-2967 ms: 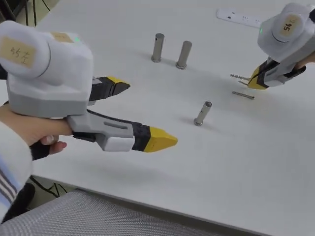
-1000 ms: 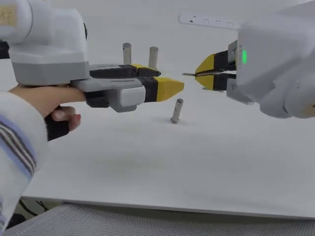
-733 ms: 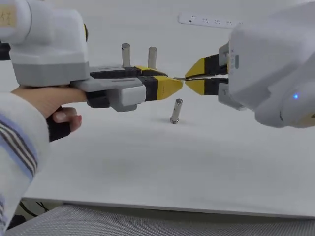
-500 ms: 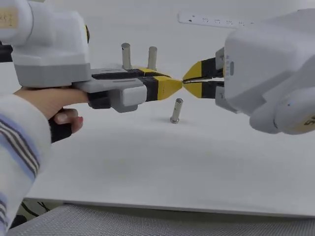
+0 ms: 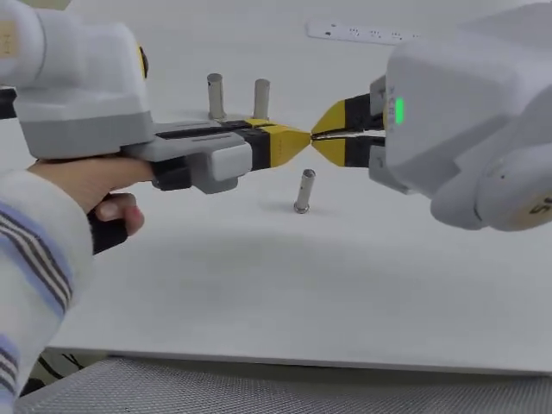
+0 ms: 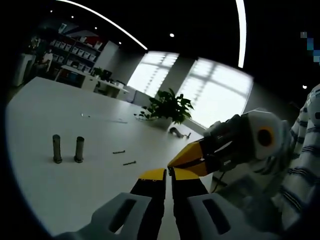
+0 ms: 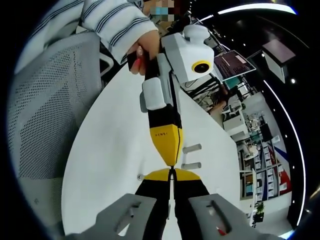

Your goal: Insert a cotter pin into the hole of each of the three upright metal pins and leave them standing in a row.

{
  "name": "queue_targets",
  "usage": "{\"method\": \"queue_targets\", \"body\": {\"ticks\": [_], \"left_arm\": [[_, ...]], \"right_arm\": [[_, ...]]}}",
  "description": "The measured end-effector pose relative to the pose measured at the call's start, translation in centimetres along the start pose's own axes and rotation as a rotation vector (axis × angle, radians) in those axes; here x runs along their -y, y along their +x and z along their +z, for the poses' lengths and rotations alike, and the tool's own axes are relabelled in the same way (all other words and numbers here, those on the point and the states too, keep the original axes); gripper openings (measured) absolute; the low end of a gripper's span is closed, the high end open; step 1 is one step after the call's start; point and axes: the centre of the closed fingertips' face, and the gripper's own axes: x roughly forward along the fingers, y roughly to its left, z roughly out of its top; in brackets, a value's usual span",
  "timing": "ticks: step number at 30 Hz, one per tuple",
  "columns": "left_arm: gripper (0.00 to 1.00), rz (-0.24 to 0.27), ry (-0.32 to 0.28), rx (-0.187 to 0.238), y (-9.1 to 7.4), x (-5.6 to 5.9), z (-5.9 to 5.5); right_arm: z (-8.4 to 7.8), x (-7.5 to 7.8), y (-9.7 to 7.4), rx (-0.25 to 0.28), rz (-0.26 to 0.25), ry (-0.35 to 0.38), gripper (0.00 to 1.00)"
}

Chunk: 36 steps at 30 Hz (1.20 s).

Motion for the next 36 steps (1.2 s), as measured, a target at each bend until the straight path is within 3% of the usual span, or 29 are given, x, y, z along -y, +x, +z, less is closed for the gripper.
{"method": "queue_targets", "body": {"ticks": [9,13,16,26,28,34,36], "left_arm": [[0.0,-0.004,-0.022,-0.008,-0.1,0.3,-0.1],[0.0,0.004,0.018,-0.019,-0.1,0.5,0.0],[0.0,0.01,0.022,-0.017,0.0,0.3,0.1],[0.0,0.006,0.02,-0.045,0.3,0.8,-0.3],[0.0,0.004,0.024,-0.047,0.3,1.0,-0.4],[0.0,0.004,0.065,-0.071,0.0,0.8,-0.6],[0.0,0.003,0.142,-0.095,-0.1,0.8,-0.6]], "right_arm": [[0.3,-0.2,-0.1,0.012,0.006,0.013,0.0],[0.4,-0.2,-0.3,0.023,0.014,0.039,0.0],[0.4,-0.1,-0.3,0.031,0.004,0.018,0.0],[0.5,-0.5,-0.3,0.047,0.02,0.057,0.0],[0.2,-0.6,-0.3,0.044,0.03,0.078,0.06],[-0.7,-0.7,-0.6,0.041,0.052,0.157,0.1],[-1.1,-1.0,-0.7,0.04,0.085,0.216,0.09]]}}
